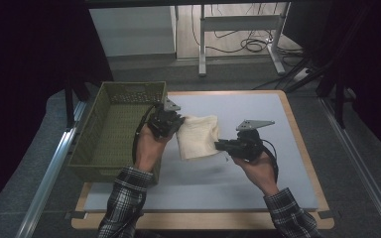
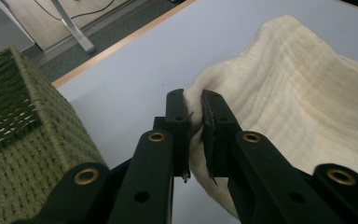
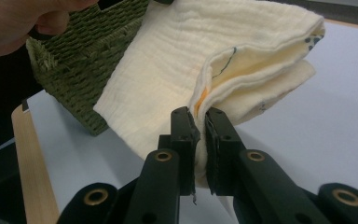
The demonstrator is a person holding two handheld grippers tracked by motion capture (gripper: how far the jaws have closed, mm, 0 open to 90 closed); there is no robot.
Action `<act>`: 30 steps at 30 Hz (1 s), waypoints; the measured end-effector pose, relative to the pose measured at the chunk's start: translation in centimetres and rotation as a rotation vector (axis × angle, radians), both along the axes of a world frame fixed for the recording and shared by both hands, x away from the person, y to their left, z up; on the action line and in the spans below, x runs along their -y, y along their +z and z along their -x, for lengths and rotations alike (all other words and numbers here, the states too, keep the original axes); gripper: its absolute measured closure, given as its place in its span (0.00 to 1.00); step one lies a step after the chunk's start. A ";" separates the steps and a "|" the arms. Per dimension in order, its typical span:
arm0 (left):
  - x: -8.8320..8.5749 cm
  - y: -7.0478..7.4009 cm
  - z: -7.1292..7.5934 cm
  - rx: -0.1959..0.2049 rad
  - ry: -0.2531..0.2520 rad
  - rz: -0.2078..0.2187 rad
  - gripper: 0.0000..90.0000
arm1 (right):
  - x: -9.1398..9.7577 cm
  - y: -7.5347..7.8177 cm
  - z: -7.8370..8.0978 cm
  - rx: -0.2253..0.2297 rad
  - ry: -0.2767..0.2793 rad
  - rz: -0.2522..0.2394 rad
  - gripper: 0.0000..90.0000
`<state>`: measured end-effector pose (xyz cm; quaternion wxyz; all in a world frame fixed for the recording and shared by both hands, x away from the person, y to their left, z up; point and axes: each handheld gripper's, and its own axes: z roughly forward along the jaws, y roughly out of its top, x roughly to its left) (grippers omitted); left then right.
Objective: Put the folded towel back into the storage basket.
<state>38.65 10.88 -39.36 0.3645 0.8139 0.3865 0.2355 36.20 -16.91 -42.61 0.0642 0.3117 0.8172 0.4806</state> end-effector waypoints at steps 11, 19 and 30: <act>-2.8 1.1 -0.4 0.015 0.044 -0.008 0.91 | -2.6 1.3 -0.8 0.010 0.023 -0.022 0.92; -5.0 1.6 -0.6 0.024 0.080 -0.013 0.91 | -5.0 1.7 -1.3 0.015 0.037 -0.025 0.92; -9.1 2.9 -0.2 0.046 0.153 -0.010 0.91 | -9.7 2.3 -2.0 0.024 0.054 -0.046 0.92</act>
